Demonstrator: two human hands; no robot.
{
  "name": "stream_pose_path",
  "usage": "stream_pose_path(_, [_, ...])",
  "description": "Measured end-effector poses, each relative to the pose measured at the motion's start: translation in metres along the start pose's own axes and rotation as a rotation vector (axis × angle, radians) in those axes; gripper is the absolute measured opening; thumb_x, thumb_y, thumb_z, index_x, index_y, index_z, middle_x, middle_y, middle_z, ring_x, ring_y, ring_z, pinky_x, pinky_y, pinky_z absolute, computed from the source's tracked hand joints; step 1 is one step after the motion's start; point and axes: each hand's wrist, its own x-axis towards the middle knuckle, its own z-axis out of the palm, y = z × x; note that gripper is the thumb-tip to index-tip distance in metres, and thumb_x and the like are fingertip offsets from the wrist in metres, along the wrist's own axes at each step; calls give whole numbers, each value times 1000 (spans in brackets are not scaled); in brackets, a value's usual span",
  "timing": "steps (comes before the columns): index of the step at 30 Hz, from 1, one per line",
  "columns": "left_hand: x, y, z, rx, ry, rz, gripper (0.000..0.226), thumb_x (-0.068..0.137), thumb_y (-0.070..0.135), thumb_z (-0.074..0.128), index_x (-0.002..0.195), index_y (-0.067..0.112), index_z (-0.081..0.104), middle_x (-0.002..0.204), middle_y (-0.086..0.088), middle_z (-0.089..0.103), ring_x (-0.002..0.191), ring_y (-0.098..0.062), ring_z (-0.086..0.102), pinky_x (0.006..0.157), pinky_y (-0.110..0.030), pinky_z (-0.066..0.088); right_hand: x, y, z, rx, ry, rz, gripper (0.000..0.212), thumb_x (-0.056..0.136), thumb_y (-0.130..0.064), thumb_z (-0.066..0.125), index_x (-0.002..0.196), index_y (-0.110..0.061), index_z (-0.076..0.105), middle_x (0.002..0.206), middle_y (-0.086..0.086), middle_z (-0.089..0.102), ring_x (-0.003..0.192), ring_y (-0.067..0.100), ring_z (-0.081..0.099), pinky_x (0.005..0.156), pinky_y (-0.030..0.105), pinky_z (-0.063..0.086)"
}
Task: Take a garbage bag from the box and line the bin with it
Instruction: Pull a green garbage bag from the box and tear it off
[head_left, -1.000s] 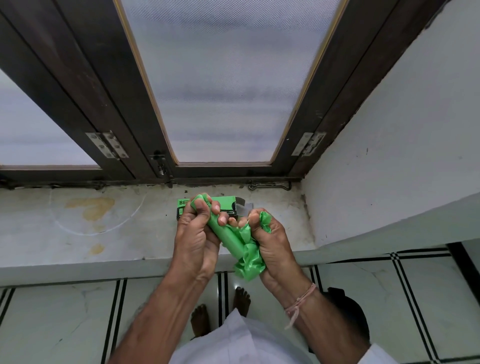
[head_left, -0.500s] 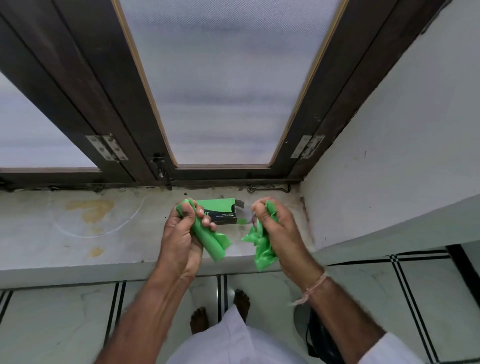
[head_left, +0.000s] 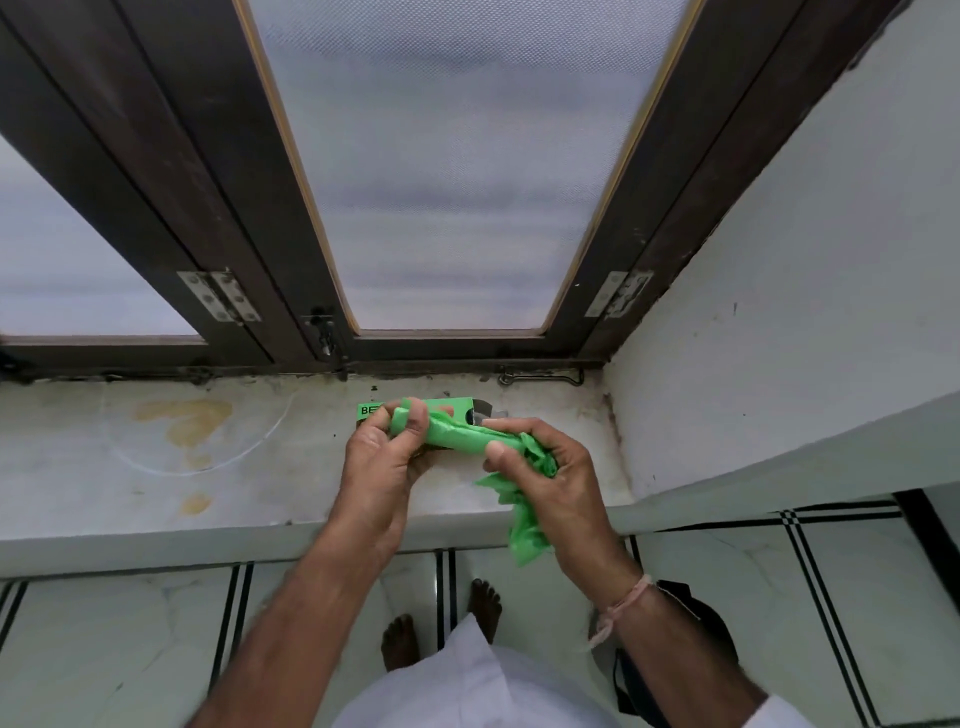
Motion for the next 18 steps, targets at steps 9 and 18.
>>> stream_pose_path(9, [35, -10, -43, 1604, 112, 556, 82, 75, 47, 83, 149, 35, 50, 153, -7, 47, 142, -31, 38, 103, -55, 41, 7, 15, -54, 63, 243, 78, 17, 91, -13, 75, 108, -16, 77, 102, 23, 74, 87, 24, 72, 64, 39, 62])
stream_pose_path(18, [30, -4, -48, 1383, 35, 636, 62, 82, 25, 83, 139, 26, 60, 129, -3, 58, 117, -26, 55, 81, -41, 58, 14, 16, -72, 119, 168, 183, 17, 91, -11, 73, 107, -9, 76, 86, 9, 75, 80, 19, 73, 63, 36, 63])
